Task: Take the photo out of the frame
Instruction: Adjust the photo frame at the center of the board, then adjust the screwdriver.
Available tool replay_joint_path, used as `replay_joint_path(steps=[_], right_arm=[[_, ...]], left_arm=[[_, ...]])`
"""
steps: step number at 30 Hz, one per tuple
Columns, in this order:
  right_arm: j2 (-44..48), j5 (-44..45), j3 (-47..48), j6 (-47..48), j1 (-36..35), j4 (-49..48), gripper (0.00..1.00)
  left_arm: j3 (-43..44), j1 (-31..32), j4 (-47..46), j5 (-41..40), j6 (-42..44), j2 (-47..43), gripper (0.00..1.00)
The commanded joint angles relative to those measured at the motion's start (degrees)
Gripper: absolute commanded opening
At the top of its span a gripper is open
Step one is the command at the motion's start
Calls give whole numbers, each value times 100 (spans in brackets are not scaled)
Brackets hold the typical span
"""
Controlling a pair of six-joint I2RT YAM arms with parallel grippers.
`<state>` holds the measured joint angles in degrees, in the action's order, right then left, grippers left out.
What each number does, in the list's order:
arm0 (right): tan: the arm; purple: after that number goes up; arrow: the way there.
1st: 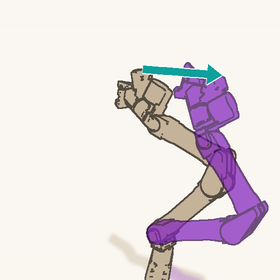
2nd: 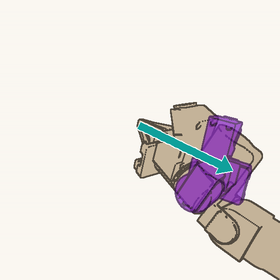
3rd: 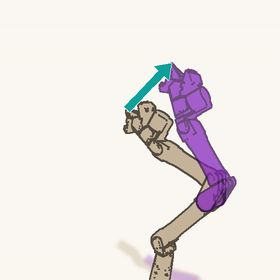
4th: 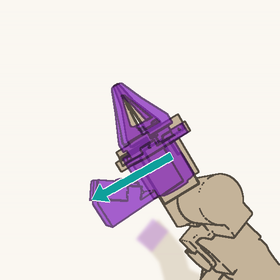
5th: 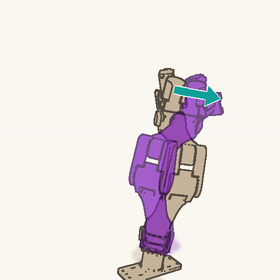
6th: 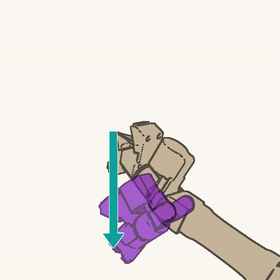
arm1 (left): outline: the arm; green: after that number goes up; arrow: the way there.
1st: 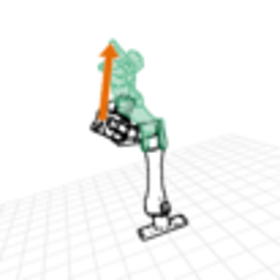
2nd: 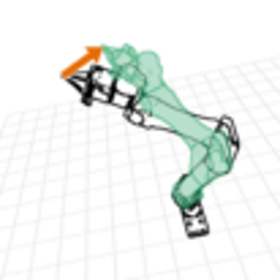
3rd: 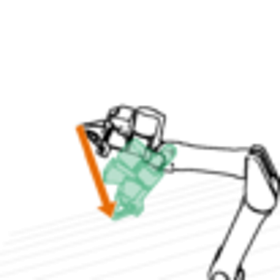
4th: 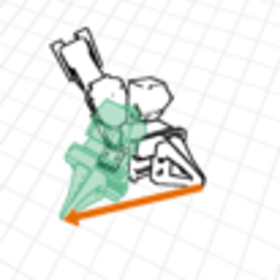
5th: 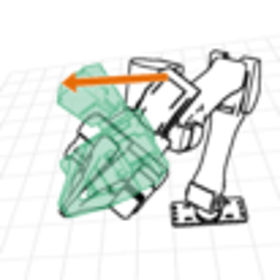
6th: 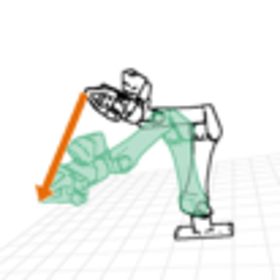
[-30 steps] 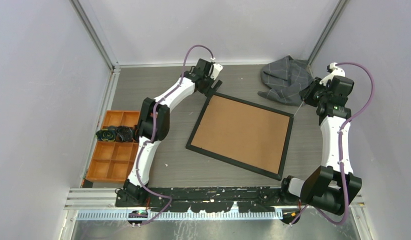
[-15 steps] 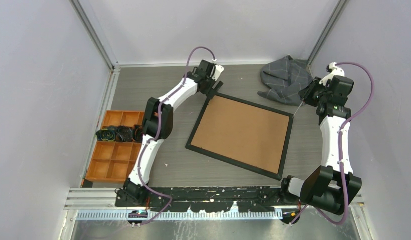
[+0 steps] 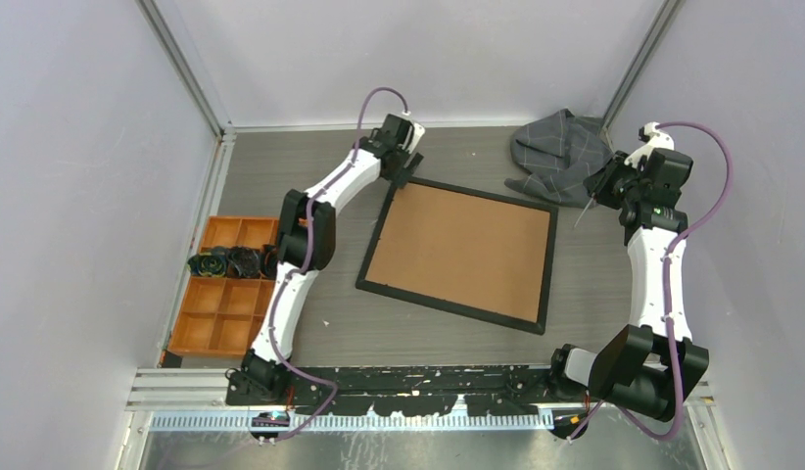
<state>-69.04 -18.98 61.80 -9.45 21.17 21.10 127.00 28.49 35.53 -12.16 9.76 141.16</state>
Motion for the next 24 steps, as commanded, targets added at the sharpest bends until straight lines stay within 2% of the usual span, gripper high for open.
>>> replay_joint_path(steps=[1,5,10,15,17,20,21,24], right_arm=[[-43,-89,119,-79,-195,-108,1],[-86,-330,130,-63,-525,-122,1],[-203,-1330,82,-376,-829,-364,1],[-202,-2128,82,-651,-1184,-781,1],[-146,-2447,57,-853,-1319,-1067,1],[17,-2647,-51,-1380,-1577,-1761,1],[74,-2677,-105,-1567,-1660,-2016,1],[175,-2819,-303,-2371,-1910,-3528,1]], left_arm=[[-506,-640,620,-769,24,-156,84],[-586,-809,846,-551,-169,-268,83],[-965,-828,792,-64,-403,-838,84],[-1250,-819,579,536,-585,-1924,99],[-1501,-803,427,898,-660,-2502,100],[-2309,-787,-164,2274,-895,-3597,100],[-2673,-761,-501,3096,-1043,-4113,100],[-3970,-401,-1826,4619,-1467,-5265,100]])
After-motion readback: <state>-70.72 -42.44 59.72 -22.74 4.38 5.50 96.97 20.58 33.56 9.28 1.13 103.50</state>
